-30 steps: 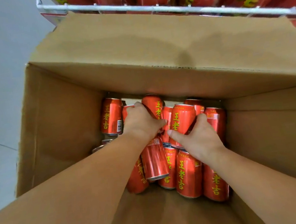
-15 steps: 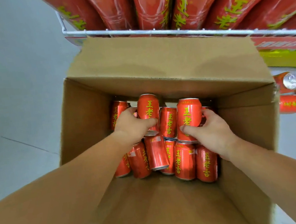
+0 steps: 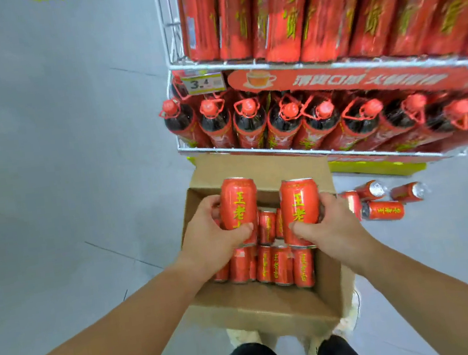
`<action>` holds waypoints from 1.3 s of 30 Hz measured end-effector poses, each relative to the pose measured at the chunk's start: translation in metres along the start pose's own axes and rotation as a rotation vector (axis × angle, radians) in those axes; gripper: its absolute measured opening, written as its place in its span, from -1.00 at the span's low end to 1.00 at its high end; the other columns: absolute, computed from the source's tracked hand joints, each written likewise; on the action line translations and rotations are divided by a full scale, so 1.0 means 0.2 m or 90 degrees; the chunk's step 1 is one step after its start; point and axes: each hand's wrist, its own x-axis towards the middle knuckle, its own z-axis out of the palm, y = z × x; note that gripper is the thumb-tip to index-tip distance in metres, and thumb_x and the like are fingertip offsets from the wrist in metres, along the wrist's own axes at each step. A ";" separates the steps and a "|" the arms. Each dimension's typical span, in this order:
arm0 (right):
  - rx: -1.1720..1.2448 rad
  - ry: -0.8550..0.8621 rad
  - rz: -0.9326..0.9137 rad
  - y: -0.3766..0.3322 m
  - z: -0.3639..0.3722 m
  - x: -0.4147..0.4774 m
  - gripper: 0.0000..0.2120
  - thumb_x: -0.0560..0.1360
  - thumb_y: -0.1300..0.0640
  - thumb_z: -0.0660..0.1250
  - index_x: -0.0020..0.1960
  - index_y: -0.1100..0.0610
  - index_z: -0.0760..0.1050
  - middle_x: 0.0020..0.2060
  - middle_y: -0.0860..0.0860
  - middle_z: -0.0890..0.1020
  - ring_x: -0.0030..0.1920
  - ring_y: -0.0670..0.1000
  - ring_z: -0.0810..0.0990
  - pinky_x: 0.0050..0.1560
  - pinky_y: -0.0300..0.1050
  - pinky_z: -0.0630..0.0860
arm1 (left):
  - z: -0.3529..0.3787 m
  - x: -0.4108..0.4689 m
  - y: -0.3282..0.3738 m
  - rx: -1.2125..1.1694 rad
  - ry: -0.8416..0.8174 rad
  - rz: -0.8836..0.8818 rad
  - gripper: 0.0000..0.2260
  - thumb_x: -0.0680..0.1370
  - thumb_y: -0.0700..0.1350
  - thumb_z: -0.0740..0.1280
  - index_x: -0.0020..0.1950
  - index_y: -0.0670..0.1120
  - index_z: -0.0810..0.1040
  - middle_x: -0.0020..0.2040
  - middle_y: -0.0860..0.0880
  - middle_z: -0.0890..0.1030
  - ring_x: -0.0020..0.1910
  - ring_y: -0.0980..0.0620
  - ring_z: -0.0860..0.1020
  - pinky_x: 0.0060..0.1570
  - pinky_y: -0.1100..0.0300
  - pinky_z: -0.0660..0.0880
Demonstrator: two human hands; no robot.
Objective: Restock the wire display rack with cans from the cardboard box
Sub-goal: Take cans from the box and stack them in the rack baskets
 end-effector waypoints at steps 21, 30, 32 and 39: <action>0.011 0.211 -0.276 -1.73 -0.99 -1.59 -0.62 0.40 0.04 0.53 0.15 -0.01 0.48 -0.06 -0.08 0.68 -0.09 -0.09 0.65 -0.06 -0.15 0.55 | -1.16 -1.18 1.80 -0.069 0.026 0.329 -0.41 0.40 -0.12 0.60 0.35 0.00 0.43 0.05 0.06 0.63 -0.13 0.13 0.67 -0.28 0.35 0.52; 0.034 0.281 -0.389 -2.20 -1.40 -1.89 -0.56 0.37 -0.02 0.52 0.19 0.00 0.49 -0.04 -0.05 0.67 -0.03 -0.02 0.66 0.05 -0.02 0.57 | -1.35 -1.42 2.58 -0.083 0.071 0.483 -0.56 0.41 -0.15 0.60 0.19 0.00 0.50 -0.03 0.06 0.65 -0.19 0.21 0.65 -0.24 0.38 0.53; 0.042 0.293 -0.410 -2.27 -1.52 -1.93 -0.61 0.40 0.03 0.53 0.17 0.01 0.49 -0.04 -0.05 0.67 -0.03 -0.02 0.66 -0.02 -0.08 0.54 | -1.33 -1.44 2.73 -0.100 0.081 0.502 -0.56 0.40 -0.12 0.60 0.19 0.01 0.49 -0.02 0.05 0.65 -0.16 0.20 0.66 -0.19 0.30 0.54; 0.050 0.324 -0.448 -2.44 -2.00 -1.90 -0.42 0.37 0.02 0.54 0.30 0.02 0.36 0.00 -0.05 0.64 -0.02 -0.04 0.65 0.06 -0.03 0.57 | -1.15 -1.43 3.25 -0.103 0.099 0.523 -0.40 0.32 0.06 0.64 0.24 -0.01 0.45 -0.01 0.10 0.63 -0.07 0.15 0.64 -0.02 0.15 0.60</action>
